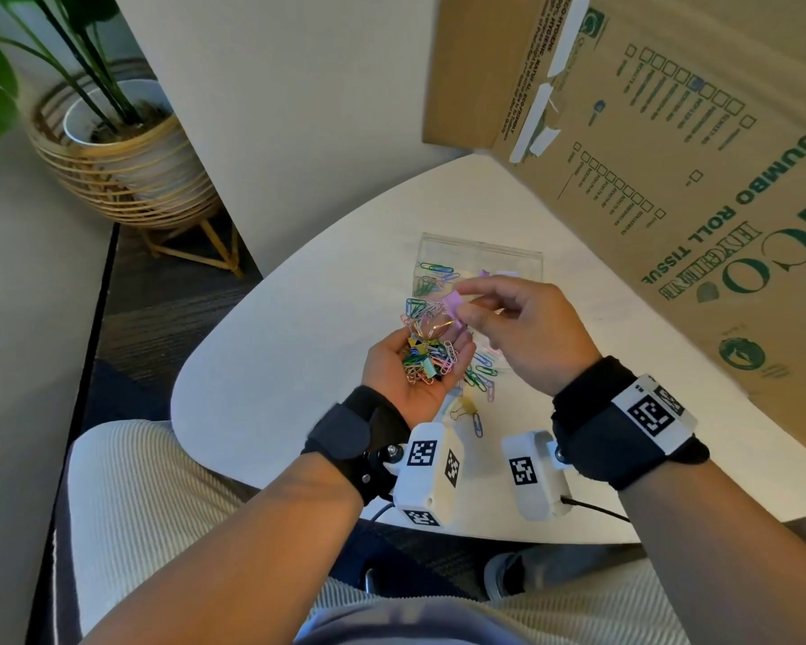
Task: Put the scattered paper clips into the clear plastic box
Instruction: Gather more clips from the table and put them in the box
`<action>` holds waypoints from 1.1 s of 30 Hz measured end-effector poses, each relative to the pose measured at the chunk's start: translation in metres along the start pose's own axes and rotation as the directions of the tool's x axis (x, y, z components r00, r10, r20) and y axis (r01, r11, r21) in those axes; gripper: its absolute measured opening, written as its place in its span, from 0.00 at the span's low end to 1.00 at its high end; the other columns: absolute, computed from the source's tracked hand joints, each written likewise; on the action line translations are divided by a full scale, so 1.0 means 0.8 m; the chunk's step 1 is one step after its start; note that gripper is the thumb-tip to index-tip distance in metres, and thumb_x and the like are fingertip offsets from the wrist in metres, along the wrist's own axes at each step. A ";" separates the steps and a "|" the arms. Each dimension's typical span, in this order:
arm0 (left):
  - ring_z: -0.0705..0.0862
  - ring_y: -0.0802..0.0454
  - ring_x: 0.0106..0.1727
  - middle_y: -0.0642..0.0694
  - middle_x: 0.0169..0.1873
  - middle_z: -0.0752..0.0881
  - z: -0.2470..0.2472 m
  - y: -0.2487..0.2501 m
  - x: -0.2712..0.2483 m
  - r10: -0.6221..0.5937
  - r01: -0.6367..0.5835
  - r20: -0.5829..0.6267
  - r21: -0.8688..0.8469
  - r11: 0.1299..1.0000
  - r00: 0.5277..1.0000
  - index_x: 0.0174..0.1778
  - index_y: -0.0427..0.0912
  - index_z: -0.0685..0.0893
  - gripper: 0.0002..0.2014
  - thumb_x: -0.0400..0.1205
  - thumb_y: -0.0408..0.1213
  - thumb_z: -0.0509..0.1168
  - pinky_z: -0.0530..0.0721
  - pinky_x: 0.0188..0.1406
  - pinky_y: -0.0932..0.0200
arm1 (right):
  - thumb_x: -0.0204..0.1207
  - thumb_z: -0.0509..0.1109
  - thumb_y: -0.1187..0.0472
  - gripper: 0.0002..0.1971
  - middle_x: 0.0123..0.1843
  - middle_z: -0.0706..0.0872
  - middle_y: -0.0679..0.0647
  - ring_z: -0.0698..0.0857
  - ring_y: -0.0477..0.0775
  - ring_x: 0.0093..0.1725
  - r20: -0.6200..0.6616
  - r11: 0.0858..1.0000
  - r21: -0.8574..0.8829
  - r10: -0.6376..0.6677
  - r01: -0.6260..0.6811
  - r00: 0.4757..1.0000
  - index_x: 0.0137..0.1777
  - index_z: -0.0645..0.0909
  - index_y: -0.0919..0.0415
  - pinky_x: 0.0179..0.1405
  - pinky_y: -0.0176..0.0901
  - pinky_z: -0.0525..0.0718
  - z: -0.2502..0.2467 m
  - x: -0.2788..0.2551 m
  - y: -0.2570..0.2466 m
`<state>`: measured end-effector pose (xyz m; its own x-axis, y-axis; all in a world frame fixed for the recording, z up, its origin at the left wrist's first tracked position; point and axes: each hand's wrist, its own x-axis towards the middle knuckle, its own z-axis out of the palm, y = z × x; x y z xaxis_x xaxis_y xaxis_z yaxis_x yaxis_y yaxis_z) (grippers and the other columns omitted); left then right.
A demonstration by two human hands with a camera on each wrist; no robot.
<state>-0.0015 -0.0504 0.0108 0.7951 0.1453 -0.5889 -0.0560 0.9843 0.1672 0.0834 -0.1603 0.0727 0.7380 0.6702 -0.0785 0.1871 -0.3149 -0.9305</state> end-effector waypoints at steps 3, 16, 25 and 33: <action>0.90 0.38 0.36 0.32 0.39 0.89 -0.005 0.002 0.001 -0.021 0.021 -0.015 0.001 1.000 1.000 0.37 0.26 0.90 0.26 0.87 0.40 0.53 0.91 0.36 0.45 | 0.76 0.74 0.63 0.04 0.35 0.89 0.50 0.77 0.40 0.24 -0.200 0.987 0.140 0.107 -0.080 0.974 0.47 0.85 0.52 0.23 0.31 0.74 -0.013 0.011 0.005; 0.90 0.39 0.37 0.33 0.41 0.89 -0.009 0.003 0.001 -0.024 0.025 -0.028 0.020 0.999 0.999 0.40 0.27 0.89 0.25 0.87 0.41 0.53 0.91 0.38 0.46 | 0.78 0.68 0.61 0.04 0.51 0.91 0.55 0.89 0.52 0.36 -0.320 0.886 0.195 0.463 -0.421 0.827 0.44 0.85 0.54 0.31 0.41 0.84 -0.048 0.067 0.033; 0.91 0.38 0.35 0.32 0.39 0.89 -0.006 0.010 0.003 0.003 -0.004 -0.053 -0.015 1.000 0.999 0.47 0.26 0.85 0.23 0.87 0.42 0.51 0.90 0.35 0.44 | 0.78 0.69 0.65 0.06 0.43 0.91 0.56 0.84 0.46 0.30 -0.113 0.981 -0.014 0.190 -0.192 0.975 0.49 0.87 0.57 0.30 0.38 0.80 -0.013 0.021 0.010; 0.90 0.36 0.37 0.31 0.44 0.87 -0.001 0.014 0.000 0.000 -0.001 -0.035 -0.029 1.000 0.999 0.50 0.30 0.83 0.20 0.87 0.41 0.50 0.89 0.28 0.50 | 0.72 0.77 0.66 0.10 0.53 0.91 0.56 0.87 0.48 0.40 0.222 0.995 -0.099 0.016 0.007 0.975 0.45 0.88 0.48 0.50 0.45 0.89 0.014 -0.008 -0.005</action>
<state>-0.0026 -0.0390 0.0122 0.7737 0.1483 -0.6159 -0.0739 0.9867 0.1448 0.0705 -0.1557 0.0732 0.5787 0.7976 -0.1702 0.2555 -0.3755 -0.8909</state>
